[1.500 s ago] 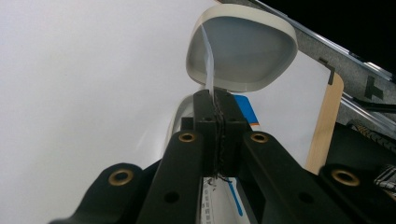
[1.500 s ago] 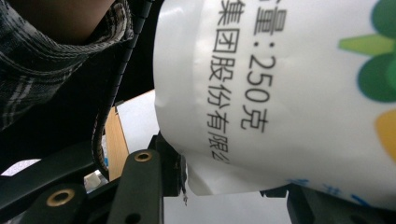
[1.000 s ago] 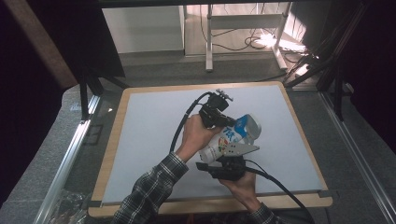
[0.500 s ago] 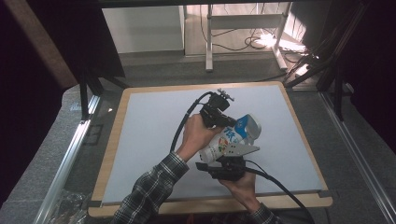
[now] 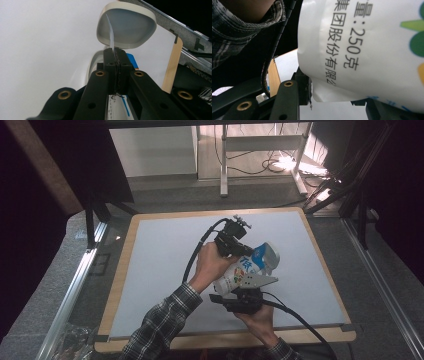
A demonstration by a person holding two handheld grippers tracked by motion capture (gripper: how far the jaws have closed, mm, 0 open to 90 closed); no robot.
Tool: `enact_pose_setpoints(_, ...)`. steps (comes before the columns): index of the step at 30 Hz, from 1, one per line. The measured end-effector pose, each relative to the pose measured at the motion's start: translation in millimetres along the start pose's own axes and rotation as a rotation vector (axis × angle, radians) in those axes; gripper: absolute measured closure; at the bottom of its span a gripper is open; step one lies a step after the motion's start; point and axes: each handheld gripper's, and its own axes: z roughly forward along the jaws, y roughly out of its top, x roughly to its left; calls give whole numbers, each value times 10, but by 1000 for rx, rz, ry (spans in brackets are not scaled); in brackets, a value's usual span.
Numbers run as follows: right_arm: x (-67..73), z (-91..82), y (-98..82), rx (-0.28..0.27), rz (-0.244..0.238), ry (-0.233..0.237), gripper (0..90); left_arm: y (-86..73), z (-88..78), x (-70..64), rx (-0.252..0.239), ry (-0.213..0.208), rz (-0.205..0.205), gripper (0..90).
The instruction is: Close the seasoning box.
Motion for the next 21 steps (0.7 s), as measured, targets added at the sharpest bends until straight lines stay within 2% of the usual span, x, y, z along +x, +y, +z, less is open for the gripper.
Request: enact_pose_setpoints(21, 12, -7, 10, -10, -1, 0, 601, 21, -5, -8, 11, -1, 9, 887)
